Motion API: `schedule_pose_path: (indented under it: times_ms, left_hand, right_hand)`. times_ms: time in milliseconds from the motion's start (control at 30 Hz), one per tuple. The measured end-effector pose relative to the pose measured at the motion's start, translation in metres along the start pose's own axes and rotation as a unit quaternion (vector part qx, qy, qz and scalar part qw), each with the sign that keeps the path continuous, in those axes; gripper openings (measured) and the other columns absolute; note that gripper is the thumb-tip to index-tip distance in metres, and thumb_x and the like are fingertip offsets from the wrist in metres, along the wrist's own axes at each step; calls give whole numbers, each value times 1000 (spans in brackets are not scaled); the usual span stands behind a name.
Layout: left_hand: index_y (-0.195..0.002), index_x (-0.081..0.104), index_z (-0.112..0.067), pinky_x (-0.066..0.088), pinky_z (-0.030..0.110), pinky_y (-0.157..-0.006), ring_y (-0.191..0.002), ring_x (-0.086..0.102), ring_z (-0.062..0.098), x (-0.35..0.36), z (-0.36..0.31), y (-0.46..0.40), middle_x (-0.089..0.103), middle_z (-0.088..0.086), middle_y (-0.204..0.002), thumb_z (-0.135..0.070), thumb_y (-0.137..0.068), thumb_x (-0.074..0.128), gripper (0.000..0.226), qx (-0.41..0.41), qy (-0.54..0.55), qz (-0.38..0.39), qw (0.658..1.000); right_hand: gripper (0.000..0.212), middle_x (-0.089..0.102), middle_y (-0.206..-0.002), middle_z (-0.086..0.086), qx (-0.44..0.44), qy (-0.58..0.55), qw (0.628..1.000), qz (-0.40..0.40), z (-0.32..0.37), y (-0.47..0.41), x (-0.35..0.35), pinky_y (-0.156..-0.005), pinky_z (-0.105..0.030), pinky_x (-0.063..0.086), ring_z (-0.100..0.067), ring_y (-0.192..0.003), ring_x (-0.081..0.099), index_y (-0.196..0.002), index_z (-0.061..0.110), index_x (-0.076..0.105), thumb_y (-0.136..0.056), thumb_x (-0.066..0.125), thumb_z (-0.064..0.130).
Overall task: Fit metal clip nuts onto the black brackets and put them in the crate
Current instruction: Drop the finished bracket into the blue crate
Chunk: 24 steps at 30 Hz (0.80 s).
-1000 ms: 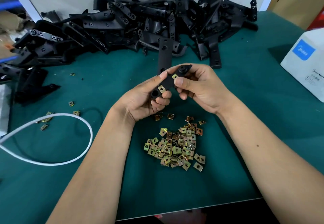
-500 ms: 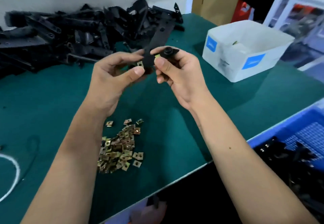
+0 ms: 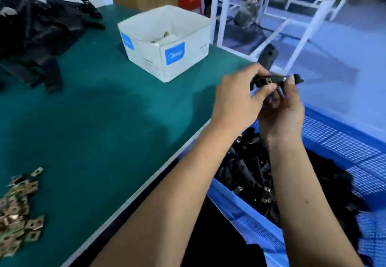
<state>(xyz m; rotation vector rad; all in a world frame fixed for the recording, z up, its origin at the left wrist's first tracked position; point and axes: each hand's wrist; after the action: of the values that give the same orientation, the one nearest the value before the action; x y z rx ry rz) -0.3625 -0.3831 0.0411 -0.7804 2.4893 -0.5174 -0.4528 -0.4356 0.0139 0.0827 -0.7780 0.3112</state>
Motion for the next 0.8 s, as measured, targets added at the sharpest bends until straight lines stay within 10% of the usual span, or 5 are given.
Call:
schedule_pose_path:
  times_ms: [233, 367, 633, 800]
  left_hand:
    - [-141, 60, -18, 44, 38, -110, -134, 53, 28, 94, 68, 68, 58, 7, -146, -31, -89, 77, 56, -125, -149, 375, 906]
    - [-129, 64, -20, 49, 39, -96, -122, 57, 30, 104, 89, 90, 57, 2, -128, -32, -88, 77, 45, -148, -207, 475, 842]
    - [-116, 72, -17, 52, 36, -101, -112, 65, 23, 86, 93, 73, 69, 4, -123, -16, -92, 73, 23, -198, -113, 319, 920]
    - [-97, 73, -16, 53, 23, -83, -89, 72, 11, 67, 57, 29, 75, -5, -101, 1, -90, 62, 21, -158, -11, 144, 977]
  right_hand:
    - [31, 60, -92, -12, 200, 102, 944, -241, -34, 3, -146, -73, -35, 51, -24, -80, 60, -108, 14, 62, -113, 33, 25]
    - [23, 56, -102, -13, 298, 56, 885, -353, -63, 14, -201, -91, -44, 52, -30, -90, 59, -100, 11, 59, -111, 40, 14]
    - [21, 60, -87, -14, 239, 241, 808, -481, -72, 15, -191, -62, -41, 57, -30, -71, 61, -111, -4, 60, -92, 51, 2]
    - [20, 74, -104, -11, 56, 543, 761, -350, -48, -4, -107, -93, -36, 48, -34, -106, 67, -106, 11, 71, -89, 61, 11]
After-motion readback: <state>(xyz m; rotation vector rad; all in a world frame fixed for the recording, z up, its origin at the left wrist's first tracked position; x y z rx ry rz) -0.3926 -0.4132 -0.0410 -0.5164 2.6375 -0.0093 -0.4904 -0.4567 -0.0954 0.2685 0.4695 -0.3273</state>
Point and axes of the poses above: each hand's wrist, its own y-axis away from the middle knuckle, its own x-axis out of the palm, z = x × y
